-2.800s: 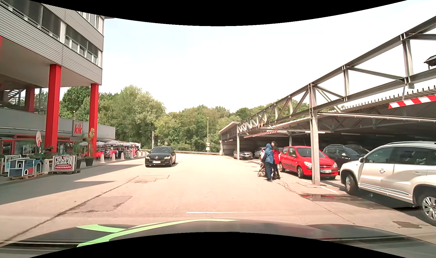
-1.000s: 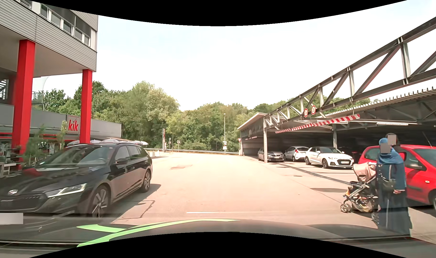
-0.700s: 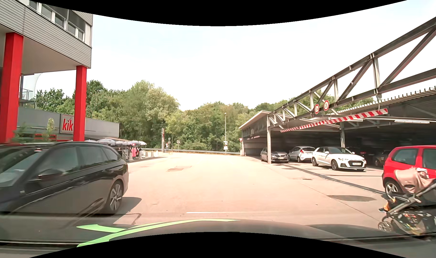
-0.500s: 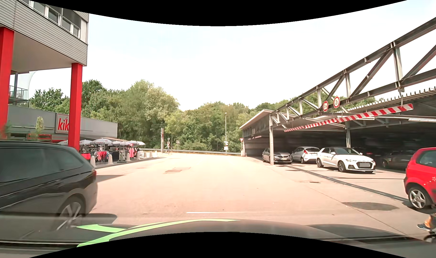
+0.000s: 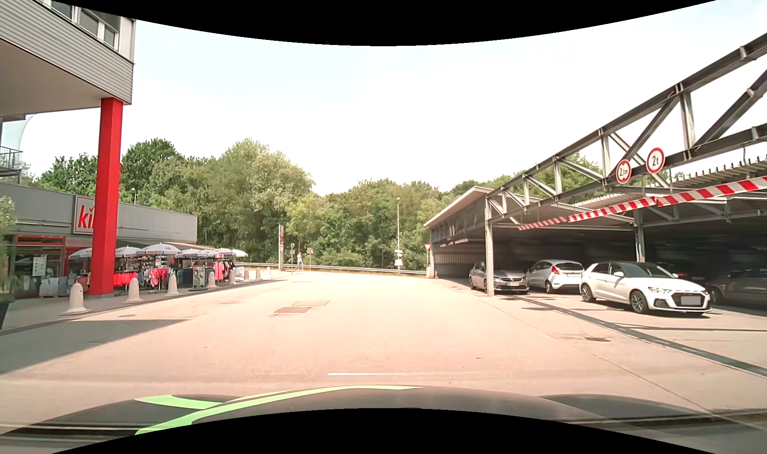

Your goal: Follow the waypoints while adhering to traffic rules and regulations

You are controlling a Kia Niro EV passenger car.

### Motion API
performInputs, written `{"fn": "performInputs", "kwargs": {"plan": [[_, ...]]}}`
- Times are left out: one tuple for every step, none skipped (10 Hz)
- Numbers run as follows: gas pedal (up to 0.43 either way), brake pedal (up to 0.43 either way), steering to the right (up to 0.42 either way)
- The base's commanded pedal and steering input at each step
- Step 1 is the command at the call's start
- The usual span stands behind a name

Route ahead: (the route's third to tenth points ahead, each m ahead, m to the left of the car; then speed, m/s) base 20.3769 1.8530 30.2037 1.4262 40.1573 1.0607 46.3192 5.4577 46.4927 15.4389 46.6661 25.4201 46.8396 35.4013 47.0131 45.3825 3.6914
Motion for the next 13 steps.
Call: {"fn": "performInputs", "kwargs": {"plan": [[0.028, 0.0, -0.002], [0.028, 0.0, -0.002], [0.028, 0.0, -0.002], [0.028, 0.0, -0.002], [0.028, 0.0, -0.002], [0.028, 0.0, -0.002], [0.039, 0.0, -0.002], [0.039, 0.0, -0.002], [0.039, 0.0, -0.002], [0.039, 0.0, -0.002], [0.039, 0.0, -0.002], [0.047, 0.0, -0.002], [0.047, 0.0, -0.002]]}}
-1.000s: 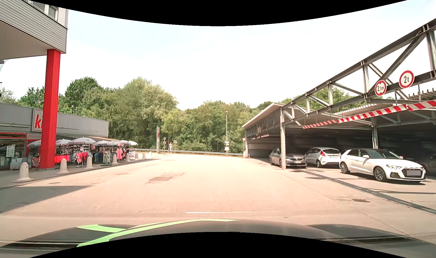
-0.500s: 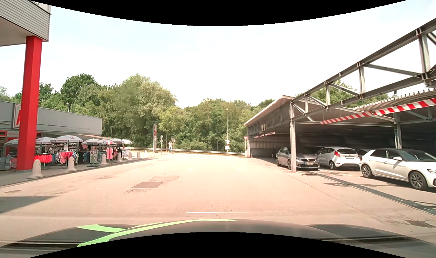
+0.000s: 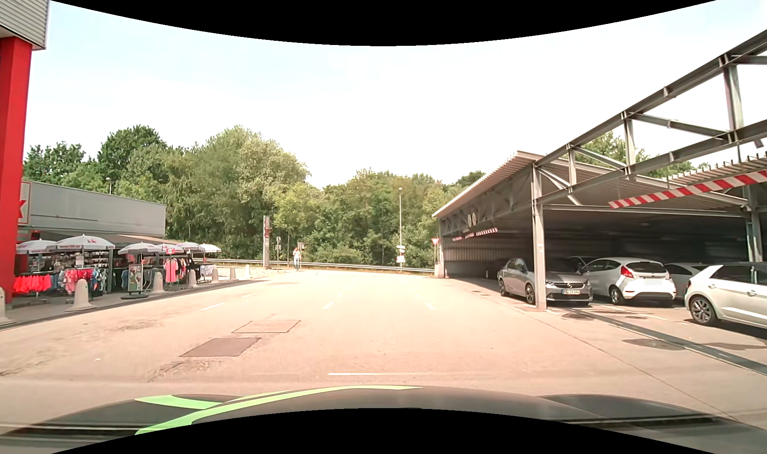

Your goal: Follow the waypoints while adhering to traffic rules and regulations

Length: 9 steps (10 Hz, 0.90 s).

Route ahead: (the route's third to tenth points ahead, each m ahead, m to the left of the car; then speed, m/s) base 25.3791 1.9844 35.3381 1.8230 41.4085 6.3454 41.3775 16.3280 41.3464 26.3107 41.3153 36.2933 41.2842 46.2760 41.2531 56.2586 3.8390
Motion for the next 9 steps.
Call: {"fn": "performInputs", "kwargs": {"plan": [[0.047, 0.0, -0.002], [0.047, 0.0, -0.002], [0.047, 0.0, -0.002], [0.047, 0.0, -0.002], [0.047, 0.0, -0.002], [0.047, 0.0, -0.002], [0.047, 0.0, -0.002], [0.047, 0.0, -0.002], [0.047, 0.0, -0.002]]}}
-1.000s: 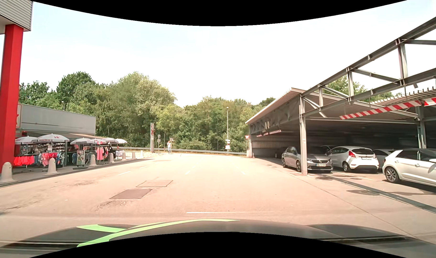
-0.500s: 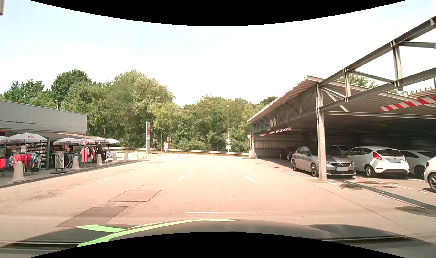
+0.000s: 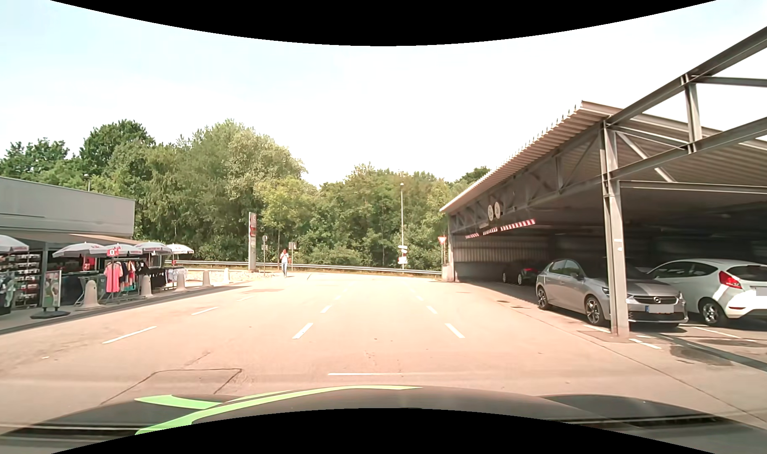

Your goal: Follow the waypoints while adhering to traffic rules and regulations

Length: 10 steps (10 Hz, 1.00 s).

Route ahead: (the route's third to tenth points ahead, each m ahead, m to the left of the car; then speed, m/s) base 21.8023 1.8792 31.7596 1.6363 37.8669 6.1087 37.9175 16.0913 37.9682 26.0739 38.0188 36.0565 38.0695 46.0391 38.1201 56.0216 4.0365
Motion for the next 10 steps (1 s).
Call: {"fn": "performInputs", "kwargs": {"plan": [[0.047, 0.0, -0.002], [0.047, 0.0, -0.002], [0.047, 0.0, -0.002], [0.047, 0.0, -0.002], [0.047, 0.0, -0.002], [0.047, 0.0, -0.002], [0.047, 0.0, -0.002], [0.039, 0.0, -0.003], [0.039, 0.0, -0.003], [0.039, 0.0, -0.003]]}}
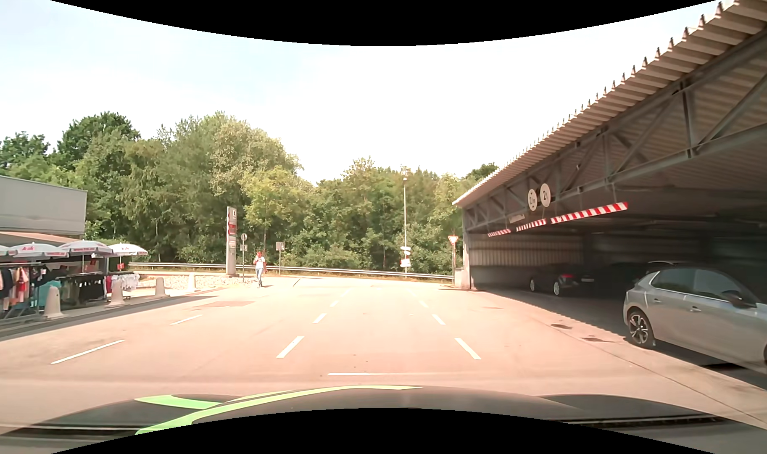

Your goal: Follow the waypoints while adhering to traffic rules and regulations

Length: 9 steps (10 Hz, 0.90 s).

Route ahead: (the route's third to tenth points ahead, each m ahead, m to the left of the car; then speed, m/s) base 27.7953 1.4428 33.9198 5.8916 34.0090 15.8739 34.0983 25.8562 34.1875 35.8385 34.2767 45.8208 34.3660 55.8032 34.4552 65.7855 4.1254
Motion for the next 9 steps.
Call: {"fn": "performInputs", "kwargs": {"plan": [[0.039, 0.0, -0.003], [0.039, 0.0, -0.005], [0.039, 0.0, -0.006], [0.028, 0.0, -0.006], [0.028, 0.0, -0.006], [0.028, 0.0, -0.006], [0.028, 0.0, -0.007], [0.02, 0.0, -0.007], [0.02, 0.0, -0.006]]}}
